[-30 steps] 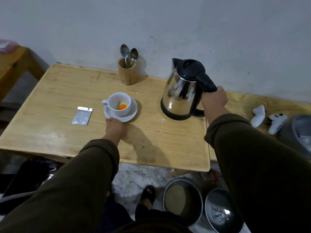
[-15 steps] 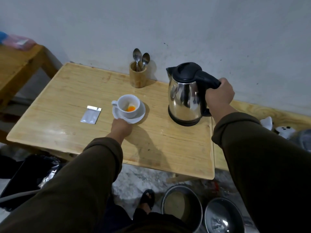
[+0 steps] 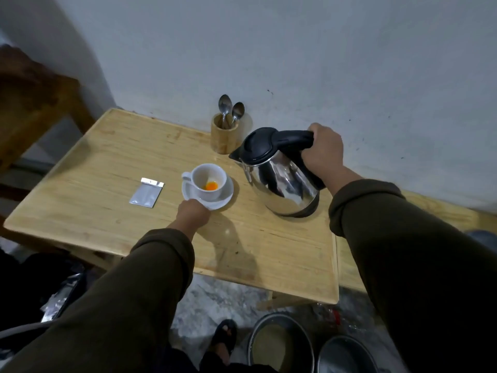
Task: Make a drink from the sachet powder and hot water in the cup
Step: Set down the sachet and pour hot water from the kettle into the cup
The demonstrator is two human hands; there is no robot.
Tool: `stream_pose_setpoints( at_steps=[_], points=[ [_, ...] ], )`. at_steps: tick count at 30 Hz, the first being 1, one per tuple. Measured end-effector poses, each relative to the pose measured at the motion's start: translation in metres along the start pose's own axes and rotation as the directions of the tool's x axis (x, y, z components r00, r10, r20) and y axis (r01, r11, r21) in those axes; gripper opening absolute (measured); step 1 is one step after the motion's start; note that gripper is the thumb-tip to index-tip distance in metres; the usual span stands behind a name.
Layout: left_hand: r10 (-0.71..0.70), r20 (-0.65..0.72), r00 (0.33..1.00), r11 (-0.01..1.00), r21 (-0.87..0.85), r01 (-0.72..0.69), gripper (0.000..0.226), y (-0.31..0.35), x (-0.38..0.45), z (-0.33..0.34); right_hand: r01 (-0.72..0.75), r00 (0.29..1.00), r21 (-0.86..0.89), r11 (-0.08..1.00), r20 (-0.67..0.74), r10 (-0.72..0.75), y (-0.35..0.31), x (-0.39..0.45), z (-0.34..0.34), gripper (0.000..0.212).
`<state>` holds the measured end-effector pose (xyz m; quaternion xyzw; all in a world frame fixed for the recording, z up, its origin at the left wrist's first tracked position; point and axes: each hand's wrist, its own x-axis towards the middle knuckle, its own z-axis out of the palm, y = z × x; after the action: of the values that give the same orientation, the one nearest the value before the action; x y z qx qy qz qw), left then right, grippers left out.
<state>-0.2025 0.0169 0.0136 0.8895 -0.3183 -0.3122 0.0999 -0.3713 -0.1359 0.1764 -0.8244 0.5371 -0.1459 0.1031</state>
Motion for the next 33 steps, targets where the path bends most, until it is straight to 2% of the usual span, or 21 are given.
stream_pose_setpoints(
  at_steps=[11, 19, 33],
  points=[
    [0.022, 0.004, 1.0, 0.997, 0.071, -0.022, 0.036, 0.0, -0.001, -0.008, 0.093, 0.995, -0.158, 0.983, 0.054, -0.086, -0.024, 0.013, 0.003, 0.012],
    [0.036, 0.013, 0.999, 0.99, 0.135, -0.038, 0.035, -0.001, -0.003, -0.012, 0.165, 0.986, -0.31, 0.936, 0.06, -0.154, -0.03, 0.018, 0.007, 0.024],
    [0.041, 0.028, 0.999, 0.986, 0.158, -0.045, 0.034, 0.0, -0.004, -0.014, 0.175, 0.984, -0.36, 0.916, 0.046, -0.17, -0.03, 0.017, 0.008, 0.026]
  ],
)
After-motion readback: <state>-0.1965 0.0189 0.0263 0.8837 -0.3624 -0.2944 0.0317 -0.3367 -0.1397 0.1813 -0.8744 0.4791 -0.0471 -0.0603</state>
